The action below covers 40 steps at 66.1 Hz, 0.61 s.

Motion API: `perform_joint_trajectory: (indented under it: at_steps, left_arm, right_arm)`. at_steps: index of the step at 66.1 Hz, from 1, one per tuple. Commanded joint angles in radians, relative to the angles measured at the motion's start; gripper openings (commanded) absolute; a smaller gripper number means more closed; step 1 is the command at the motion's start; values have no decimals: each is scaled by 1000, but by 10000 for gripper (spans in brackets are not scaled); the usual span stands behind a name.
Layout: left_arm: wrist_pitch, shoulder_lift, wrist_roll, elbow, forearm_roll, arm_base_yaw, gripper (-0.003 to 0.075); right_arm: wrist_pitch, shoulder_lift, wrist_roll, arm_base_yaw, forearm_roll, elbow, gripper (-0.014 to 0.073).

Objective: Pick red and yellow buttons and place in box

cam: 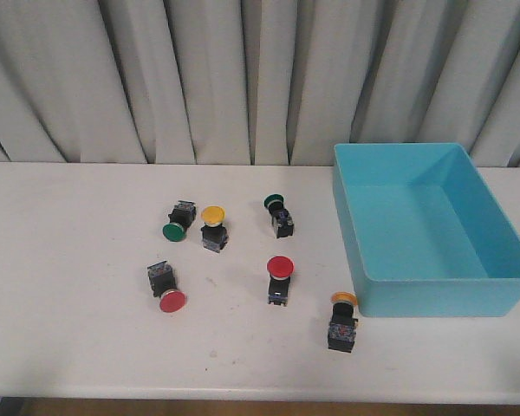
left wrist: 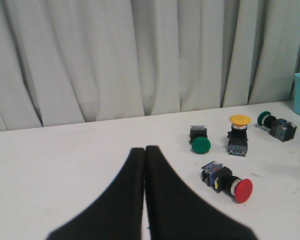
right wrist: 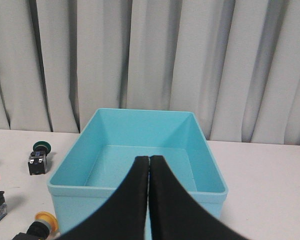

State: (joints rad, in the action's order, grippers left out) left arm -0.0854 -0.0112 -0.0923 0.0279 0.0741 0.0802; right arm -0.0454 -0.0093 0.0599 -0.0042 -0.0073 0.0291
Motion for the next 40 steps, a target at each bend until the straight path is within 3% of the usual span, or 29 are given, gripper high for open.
perform_joint_trajectory:
  at_steps: [1, 40]
  left_arm:
    - [75, -13, -9, 46, -2, -2, -6]
    - [99, -13, -9, 46, -2, -2, -6]
  right_arm:
    - [68, -13, -1, -3, -10, 7, -3]
    - [68, -13, -1, -3, -10, 7, -3]
